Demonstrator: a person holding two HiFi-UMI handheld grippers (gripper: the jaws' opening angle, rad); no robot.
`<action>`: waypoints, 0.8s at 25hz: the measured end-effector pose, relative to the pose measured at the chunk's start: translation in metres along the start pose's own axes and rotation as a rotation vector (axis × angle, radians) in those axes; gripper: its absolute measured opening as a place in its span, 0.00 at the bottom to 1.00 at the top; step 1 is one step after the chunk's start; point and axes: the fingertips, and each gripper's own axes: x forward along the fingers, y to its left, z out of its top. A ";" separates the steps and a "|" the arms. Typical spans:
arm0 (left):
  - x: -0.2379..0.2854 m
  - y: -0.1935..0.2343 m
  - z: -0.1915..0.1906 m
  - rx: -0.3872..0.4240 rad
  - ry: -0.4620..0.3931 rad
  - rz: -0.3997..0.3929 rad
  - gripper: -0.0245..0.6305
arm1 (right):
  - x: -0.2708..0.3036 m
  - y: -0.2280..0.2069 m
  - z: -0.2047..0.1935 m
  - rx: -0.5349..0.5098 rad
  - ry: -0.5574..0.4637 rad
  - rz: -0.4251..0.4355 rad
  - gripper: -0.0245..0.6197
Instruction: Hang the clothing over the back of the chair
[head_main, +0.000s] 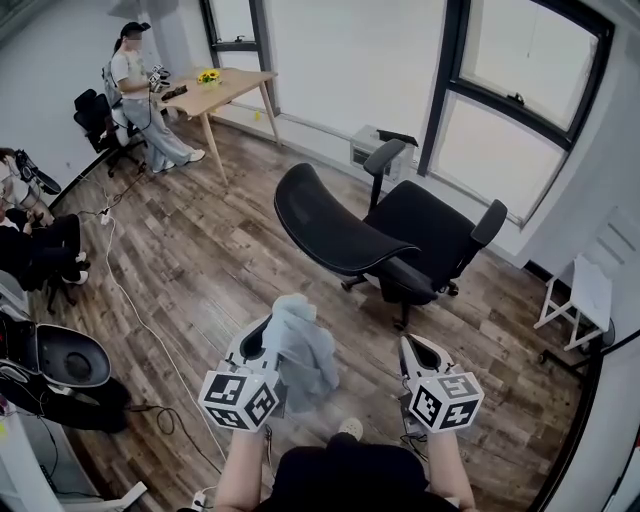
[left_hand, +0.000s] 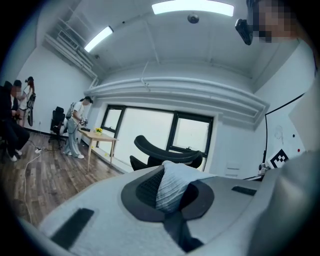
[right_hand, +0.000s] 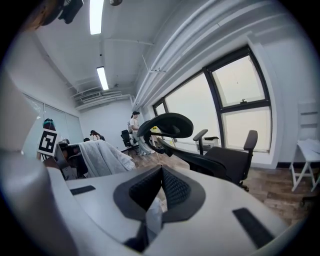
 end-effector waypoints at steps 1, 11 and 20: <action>0.002 -0.004 0.006 0.006 -0.009 -0.014 0.05 | 0.001 -0.003 0.004 0.001 -0.008 0.002 0.04; -0.003 -0.018 0.084 0.044 -0.150 -0.065 0.05 | -0.001 -0.004 0.031 -0.031 -0.067 0.030 0.04; 0.015 -0.035 0.160 0.176 -0.266 -0.110 0.05 | -0.011 0.007 0.077 -0.123 -0.157 0.067 0.04</action>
